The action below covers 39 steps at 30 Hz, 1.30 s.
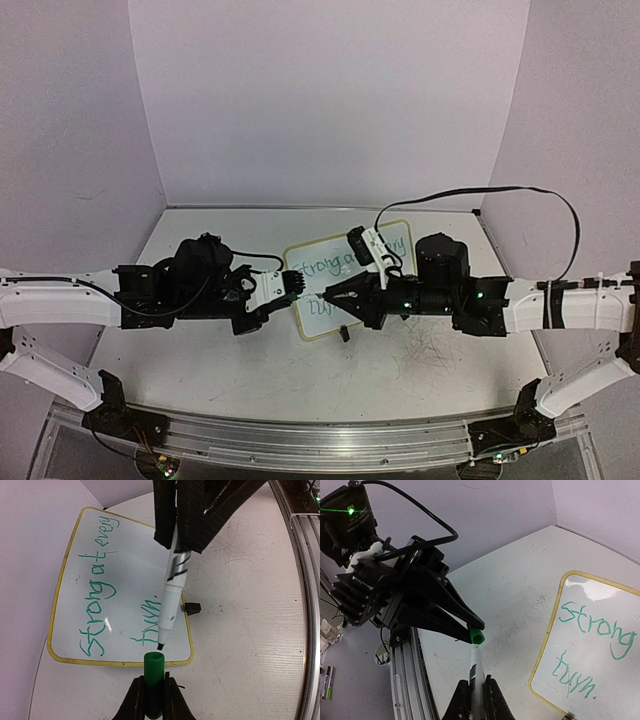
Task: Write a sentence on the whiteboard
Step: Insert the whiteboard marker without the cap into the pen cap.
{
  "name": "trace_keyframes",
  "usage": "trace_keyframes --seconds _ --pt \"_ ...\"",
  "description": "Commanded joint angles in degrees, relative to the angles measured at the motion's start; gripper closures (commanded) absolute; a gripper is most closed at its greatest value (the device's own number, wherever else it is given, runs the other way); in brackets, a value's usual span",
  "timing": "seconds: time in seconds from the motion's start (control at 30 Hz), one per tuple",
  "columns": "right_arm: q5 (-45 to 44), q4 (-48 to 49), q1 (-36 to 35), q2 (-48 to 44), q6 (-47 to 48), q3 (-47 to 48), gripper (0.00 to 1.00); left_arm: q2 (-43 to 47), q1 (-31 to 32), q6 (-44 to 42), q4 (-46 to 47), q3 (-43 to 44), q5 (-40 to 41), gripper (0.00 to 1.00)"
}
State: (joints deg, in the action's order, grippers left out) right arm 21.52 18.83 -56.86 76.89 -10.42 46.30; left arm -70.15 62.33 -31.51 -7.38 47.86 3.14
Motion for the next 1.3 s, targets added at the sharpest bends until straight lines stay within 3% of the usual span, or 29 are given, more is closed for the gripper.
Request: trace_keyframes --seconds 0.0,1.27 --pt "1.0 2.9 0.2 0.3 -0.4 2.1 1.00 0.2 0.2 0.0 2.5 0.3 -0.6 1.00" --pt "1.2 3.7 0.2 4.0 -0.8 3.9 1.00 0.3 0.2 -0.3 2.5 0.9 -1.9 1.00"
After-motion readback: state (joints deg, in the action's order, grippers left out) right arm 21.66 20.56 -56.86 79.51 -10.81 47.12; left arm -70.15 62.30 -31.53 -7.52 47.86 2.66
